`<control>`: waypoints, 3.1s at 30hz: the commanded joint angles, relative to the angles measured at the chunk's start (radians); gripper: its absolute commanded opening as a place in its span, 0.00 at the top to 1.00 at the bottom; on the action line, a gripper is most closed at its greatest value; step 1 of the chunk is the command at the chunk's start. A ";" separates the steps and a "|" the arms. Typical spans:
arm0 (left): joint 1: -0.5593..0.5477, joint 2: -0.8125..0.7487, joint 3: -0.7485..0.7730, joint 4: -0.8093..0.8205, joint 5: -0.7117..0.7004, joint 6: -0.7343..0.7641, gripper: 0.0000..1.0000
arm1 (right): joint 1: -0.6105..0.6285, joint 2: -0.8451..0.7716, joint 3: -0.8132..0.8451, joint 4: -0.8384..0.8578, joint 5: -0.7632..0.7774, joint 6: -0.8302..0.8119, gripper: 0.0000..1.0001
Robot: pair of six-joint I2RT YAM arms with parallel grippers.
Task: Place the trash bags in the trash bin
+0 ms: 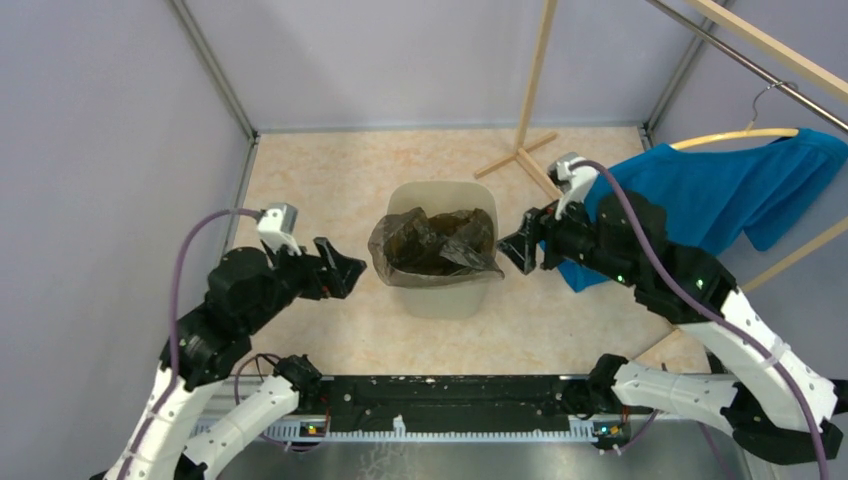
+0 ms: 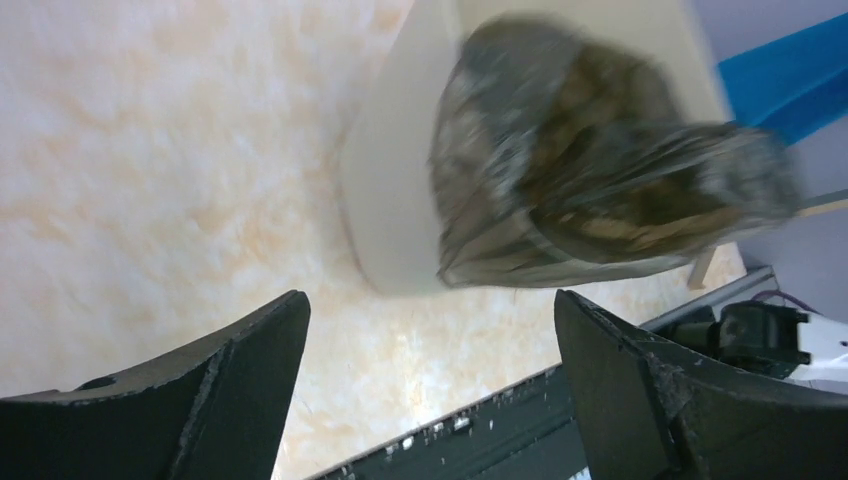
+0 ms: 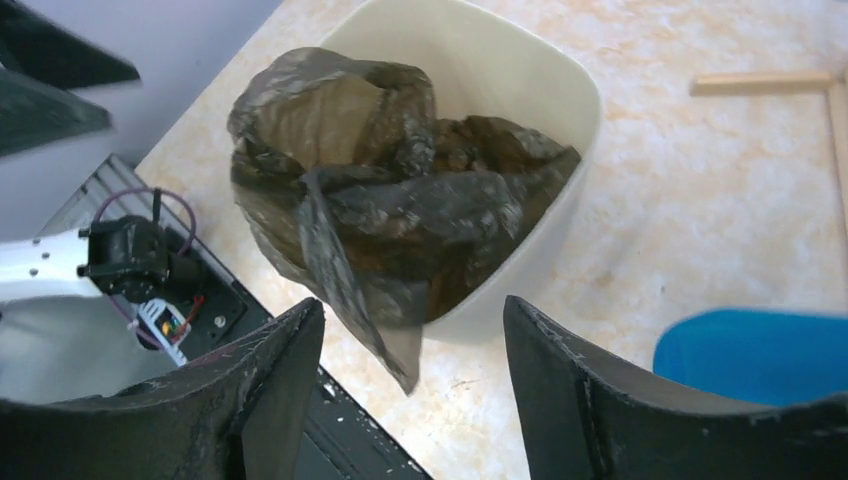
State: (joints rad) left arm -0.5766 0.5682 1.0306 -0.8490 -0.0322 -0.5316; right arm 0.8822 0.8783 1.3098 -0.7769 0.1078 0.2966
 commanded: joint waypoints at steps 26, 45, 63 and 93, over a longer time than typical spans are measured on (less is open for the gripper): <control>-0.009 0.563 0.354 0.175 0.108 0.483 0.11 | 0.259 0.485 0.332 -0.045 0.239 -0.216 0.19; -0.074 0.625 0.355 0.231 0.190 0.482 0.28 | 0.170 0.455 0.253 0.052 0.054 -0.182 0.64; -0.095 0.587 0.334 0.210 -0.062 0.445 0.73 | 0.132 0.302 0.119 0.106 0.159 -0.127 1.00; 0.107 0.510 0.083 0.498 -0.182 0.134 1.00 | -0.261 0.058 -0.434 0.691 0.213 0.077 1.00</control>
State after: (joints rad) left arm -0.5175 1.0660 1.1320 -0.4747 -0.3141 -0.3416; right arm 0.6567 0.9222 0.8928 -0.2436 0.3588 0.3435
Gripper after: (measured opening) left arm 0.006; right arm 0.004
